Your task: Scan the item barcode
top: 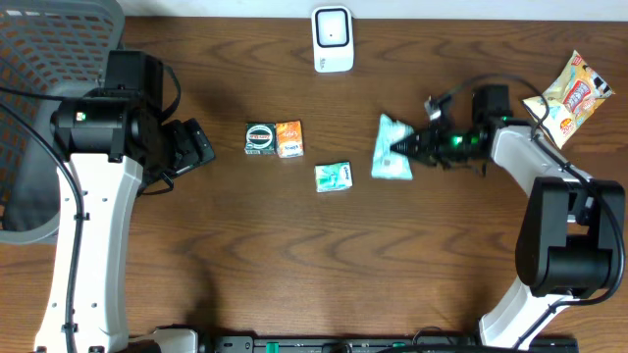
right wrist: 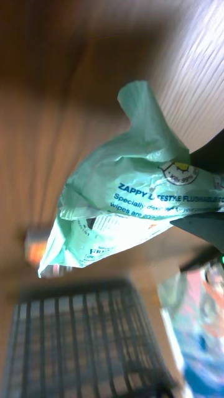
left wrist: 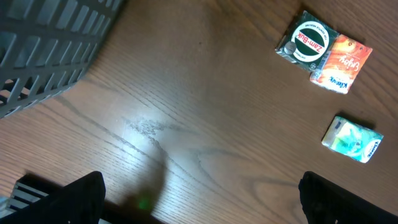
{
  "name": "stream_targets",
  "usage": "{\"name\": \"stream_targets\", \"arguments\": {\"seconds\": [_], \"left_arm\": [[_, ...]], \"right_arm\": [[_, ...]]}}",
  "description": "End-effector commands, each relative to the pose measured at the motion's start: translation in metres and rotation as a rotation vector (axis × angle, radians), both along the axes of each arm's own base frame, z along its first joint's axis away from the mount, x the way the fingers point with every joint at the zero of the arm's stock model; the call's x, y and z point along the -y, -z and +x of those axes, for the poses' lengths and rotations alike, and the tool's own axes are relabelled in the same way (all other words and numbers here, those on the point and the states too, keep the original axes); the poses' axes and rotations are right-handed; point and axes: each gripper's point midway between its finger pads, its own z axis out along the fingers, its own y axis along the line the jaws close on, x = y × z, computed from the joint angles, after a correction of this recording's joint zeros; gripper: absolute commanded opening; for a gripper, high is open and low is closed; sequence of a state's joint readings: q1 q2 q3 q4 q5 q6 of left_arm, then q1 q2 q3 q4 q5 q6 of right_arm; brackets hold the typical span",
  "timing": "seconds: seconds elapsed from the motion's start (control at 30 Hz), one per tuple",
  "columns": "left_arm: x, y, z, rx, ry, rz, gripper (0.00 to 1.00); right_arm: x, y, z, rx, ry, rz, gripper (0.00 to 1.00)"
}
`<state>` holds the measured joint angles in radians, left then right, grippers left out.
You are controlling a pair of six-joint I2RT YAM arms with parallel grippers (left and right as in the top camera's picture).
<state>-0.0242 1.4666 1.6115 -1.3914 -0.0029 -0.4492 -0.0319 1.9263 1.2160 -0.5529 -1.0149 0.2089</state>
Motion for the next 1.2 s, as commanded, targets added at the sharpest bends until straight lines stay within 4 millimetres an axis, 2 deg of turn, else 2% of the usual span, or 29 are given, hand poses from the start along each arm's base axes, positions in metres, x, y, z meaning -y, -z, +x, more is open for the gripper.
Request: {"name": "stream_targets", "arguments": {"seconds": [0.0,0.23,0.37,0.5,0.6,0.73,0.93,1.17], "left_arm": [[-0.001,0.001,-0.001,-0.010,-0.011,0.004,0.98],[-0.001,0.001,-0.001,-0.010,-0.011,0.004,0.98],[-0.001,0.001,-0.001,-0.010,-0.011,0.004,0.98],[-0.001,0.001,-0.001,-0.010,-0.011,0.004,0.98],[-0.001,0.001,-0.001,-0.010,-0.011,0.004,0.98],[-0.001,0.001,-0.001,-0.010,-0.011,0.004,0.98],[-0.001,0.001,-0.001,-0.010,-0.011,0.004,0.98],[-0.001,0.001,-0.001,-0.010,-0.011,0.004,0.98]], "right_arm": [[-0.023,-0.050,0.007,0.111,-0.102,0.183,0.01],[-0.048,-0.086,0.011,0.240,-0.149,0.092,0.01],[-0.051,-0.106,0.010,0.337,-0.128,-0.027,0.01],[-0.057,-0.139,0.000,0.435,-0.130,-0.057,0.01],[-0.057,-0.155,-0.004,0.490,-0.114,-0.101,0.01],[-0.071,-0.163,-0.014,0.508,-0.138,-0.101,0.01],[-0.096,-0.162,-0.029,0.438,-0.163,-0.066,0.01],[-0.105,-0.156,-0.042,0.338,-0.166,-0.056,0.01]]}}
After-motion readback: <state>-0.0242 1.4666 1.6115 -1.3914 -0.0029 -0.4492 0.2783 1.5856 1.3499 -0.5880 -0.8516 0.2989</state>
